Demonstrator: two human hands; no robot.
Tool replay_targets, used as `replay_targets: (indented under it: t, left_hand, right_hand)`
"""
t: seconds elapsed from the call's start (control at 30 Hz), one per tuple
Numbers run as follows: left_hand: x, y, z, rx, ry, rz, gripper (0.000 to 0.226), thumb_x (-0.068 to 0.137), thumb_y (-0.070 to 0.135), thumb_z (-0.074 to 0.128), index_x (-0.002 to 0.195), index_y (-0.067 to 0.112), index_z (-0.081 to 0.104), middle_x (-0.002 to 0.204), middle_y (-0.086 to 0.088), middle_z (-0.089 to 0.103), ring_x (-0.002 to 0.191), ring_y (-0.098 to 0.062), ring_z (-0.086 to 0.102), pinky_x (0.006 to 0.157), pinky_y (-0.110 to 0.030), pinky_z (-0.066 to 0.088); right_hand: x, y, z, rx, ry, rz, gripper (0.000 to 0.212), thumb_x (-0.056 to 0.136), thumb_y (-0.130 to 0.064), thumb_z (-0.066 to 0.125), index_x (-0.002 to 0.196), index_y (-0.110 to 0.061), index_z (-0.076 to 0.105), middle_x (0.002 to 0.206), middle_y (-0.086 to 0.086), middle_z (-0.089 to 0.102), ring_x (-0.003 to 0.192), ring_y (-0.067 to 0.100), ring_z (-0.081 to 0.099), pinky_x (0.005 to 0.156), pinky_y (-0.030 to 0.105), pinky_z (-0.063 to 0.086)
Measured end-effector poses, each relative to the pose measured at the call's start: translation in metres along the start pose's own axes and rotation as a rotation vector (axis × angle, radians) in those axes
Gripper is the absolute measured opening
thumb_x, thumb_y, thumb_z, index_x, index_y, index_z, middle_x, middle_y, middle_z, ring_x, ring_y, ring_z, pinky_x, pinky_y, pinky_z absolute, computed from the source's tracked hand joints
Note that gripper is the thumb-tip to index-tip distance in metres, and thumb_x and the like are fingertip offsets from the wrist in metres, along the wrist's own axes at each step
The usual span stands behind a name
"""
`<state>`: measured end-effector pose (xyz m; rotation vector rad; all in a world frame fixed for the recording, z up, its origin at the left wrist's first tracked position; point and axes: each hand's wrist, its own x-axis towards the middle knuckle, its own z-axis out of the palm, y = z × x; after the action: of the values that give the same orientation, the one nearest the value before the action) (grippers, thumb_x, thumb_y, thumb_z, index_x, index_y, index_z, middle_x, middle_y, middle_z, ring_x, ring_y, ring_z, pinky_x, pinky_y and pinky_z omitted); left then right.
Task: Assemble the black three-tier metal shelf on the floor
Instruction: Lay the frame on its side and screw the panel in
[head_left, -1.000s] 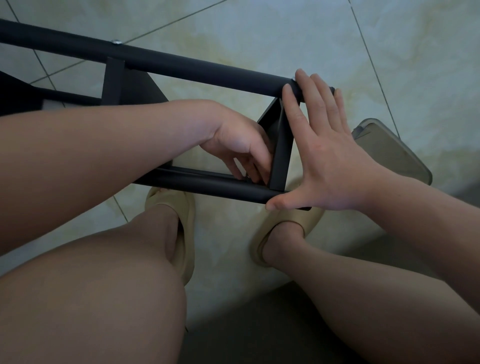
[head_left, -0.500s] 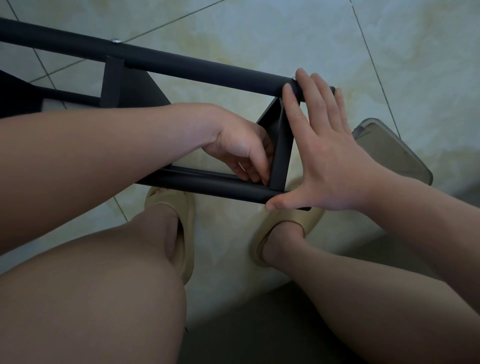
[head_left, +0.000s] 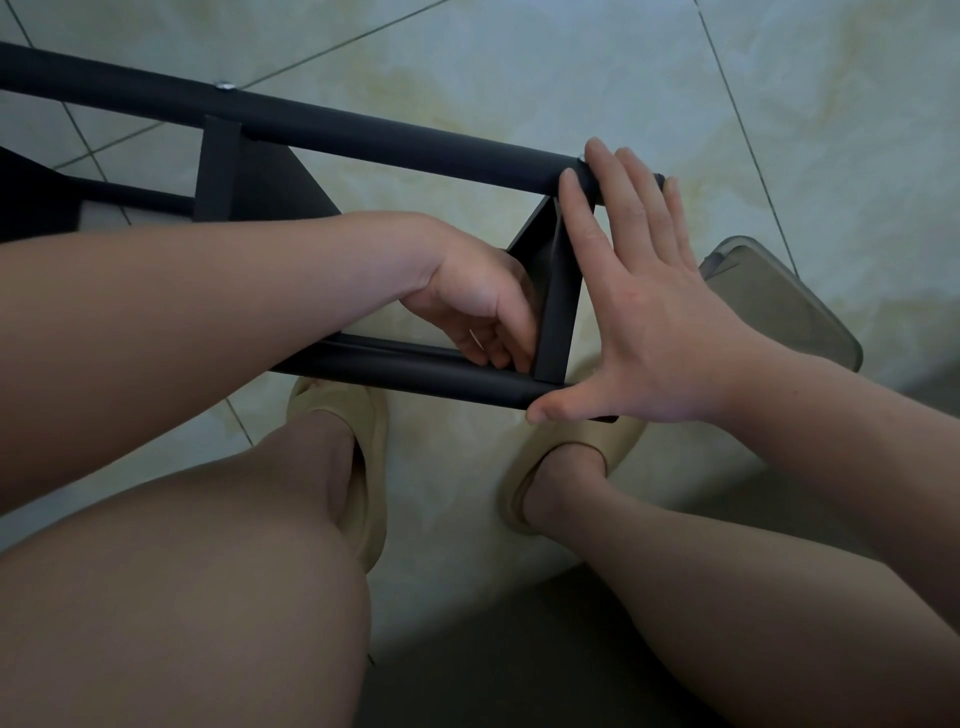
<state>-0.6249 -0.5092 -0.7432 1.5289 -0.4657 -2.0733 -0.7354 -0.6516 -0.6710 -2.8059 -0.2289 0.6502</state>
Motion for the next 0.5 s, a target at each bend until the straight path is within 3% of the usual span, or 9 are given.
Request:
replay_targets:
  t: [0.2,0.5]
  left_hand:
    - [-0.0018,0.0035,0.0005,0.026,0.017,0.046,0.010,0.089,-0.002,0.066,0.093,0.006,0.069,0.088,-0.008,0.068,0.080,-0.017,0.061,0.083,-0.030,0.050]
    - [-0.0020,0.0014,0.0006,0.007,0.006,0.078,0.014,0.089,-0.004,0.065,0.094,0.008,0.069,0.094,-0.009,0.068,0.090,-0.021,0.061,0.086,-0.030,0.052]
  right_hand:
    - [-0.0004,0.0008,0.0011,0.001,0.002,-0.003,0.154,0.053,-0.089,0.063,0.160,-0.003,-0.006,0.166,0.022,-0.015,0.153,0.039,-0.017,0.120,0.043,-0.020]
    - [-0.0007,0.0018,0.0022,-0.010,0.012,-0.006,0.154,0.053,-0.090,0.062,0.160,-0.003,-0.006,0.166,0.022,-0.015,0.153,0.039,-0.018,0.120,0.043,-0.020]
